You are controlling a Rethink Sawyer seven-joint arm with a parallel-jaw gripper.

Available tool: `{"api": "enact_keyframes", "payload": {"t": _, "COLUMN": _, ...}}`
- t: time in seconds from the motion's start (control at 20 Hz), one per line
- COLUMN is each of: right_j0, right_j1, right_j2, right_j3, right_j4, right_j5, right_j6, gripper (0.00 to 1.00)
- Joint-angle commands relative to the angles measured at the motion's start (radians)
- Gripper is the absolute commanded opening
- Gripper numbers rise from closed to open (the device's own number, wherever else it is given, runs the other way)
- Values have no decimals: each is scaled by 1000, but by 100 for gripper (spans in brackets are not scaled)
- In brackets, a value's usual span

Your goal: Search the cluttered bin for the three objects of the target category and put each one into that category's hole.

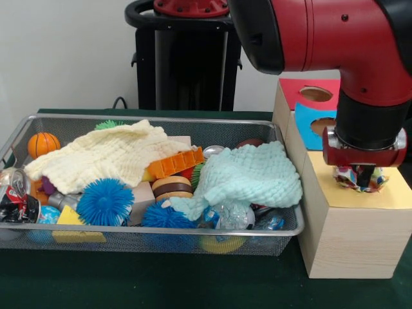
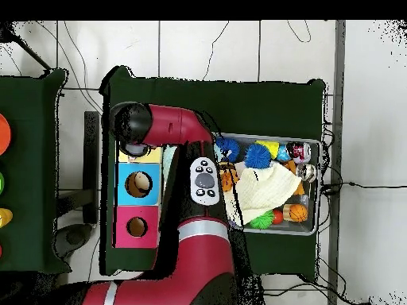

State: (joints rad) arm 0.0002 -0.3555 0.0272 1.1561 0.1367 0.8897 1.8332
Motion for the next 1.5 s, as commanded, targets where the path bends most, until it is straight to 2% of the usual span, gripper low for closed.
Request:
{"api": "enact_keyframes", "payload": {"t": 0.05, "right_j0": -7, "right_j1": 129, "right_j2": 53, "right_j3": 73, "right_j4": -15, "right_j5": -117, "right_j6": 129, "gripper": 0}}
{"api": "enact_keyframes", "payload": {"t": 0.45, "right_j0": 8, "right_j1": 149, "right_j2": 36, "right_j3": 63, "right_j4": -10, "right_j5": -191, "right_j6": 170, "gripper": 0}}
{"api": "enact_keyframes", "payload": {"t": 0.85, "right_j0": 4, "right_j1": 157, "right_j2": 40, "right_j3": 98, "right_j4": -11, "right_j5": -301, "right_j6": 174, "gripper": 0}}
{"api": "enact_keyframes", "payload": {"t": 1.5, "right_j0": -13, "right_j1": 115, "right_j2": 63, "right_j3": 124, "right_j4": -1, "right_j5": -228, "right_j6": 126, "gripper": 0}}
